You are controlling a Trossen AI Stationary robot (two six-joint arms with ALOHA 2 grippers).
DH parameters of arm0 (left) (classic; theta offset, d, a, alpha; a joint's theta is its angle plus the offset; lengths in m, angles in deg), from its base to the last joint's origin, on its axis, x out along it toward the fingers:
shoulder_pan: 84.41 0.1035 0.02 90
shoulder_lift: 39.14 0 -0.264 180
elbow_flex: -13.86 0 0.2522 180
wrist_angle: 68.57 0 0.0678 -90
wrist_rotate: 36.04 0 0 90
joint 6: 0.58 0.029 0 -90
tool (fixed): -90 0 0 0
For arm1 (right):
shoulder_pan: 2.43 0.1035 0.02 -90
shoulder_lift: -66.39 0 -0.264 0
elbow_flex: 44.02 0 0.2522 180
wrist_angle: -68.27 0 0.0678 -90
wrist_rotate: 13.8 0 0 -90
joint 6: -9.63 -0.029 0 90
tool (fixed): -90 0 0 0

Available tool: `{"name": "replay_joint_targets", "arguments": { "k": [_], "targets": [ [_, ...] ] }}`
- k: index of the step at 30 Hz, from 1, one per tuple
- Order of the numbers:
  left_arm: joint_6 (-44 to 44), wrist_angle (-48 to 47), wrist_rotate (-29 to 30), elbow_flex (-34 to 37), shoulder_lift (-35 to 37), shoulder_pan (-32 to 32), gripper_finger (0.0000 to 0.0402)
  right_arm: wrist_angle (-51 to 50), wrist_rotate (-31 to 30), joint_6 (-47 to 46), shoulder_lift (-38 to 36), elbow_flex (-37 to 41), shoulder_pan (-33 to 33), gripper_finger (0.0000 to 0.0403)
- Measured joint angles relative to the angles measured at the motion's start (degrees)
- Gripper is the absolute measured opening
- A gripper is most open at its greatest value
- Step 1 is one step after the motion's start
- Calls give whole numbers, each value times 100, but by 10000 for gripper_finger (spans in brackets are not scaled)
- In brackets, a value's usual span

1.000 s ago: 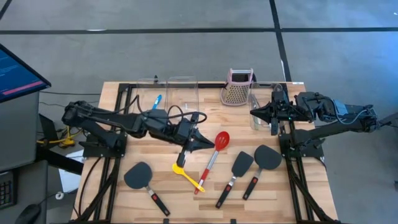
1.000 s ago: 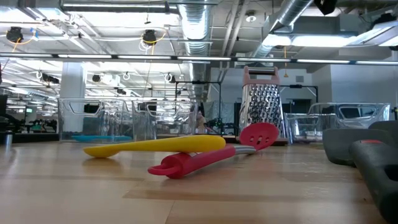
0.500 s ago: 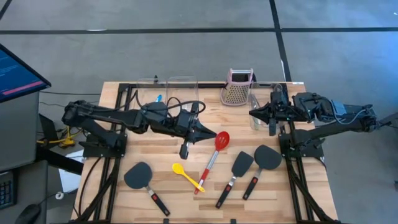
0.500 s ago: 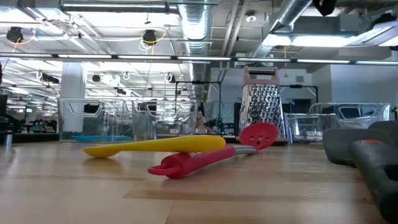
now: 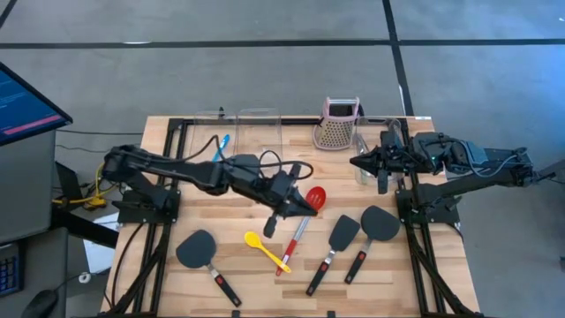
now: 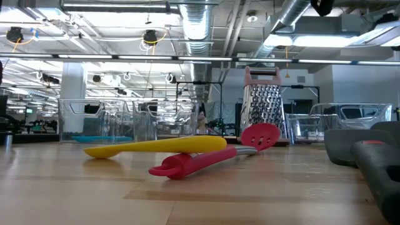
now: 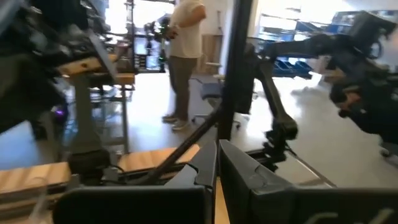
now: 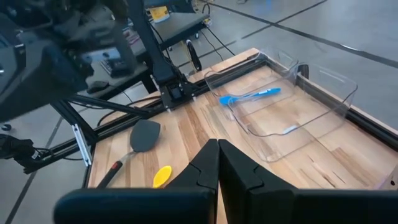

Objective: Pick & Place Kitchen Items
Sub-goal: Put the yellow serving spoon into the left transparent bin

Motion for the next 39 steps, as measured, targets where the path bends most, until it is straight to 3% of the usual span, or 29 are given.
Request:
{"name": "replay_joint_targets", "arguments": {
  "k": [13,25,39],
  "targets": [
    [-242,-1465,-35,-23,23,-258,3,39,0,-4,21,2,0,1],
    [439,-2417,1126,-20,-27,-634,2,36,2,-7,21,2,0,1],
    [511,-2888,1350,-22,-592,-959,2,-465,20,249,21,2,3,1]
  ]
}}
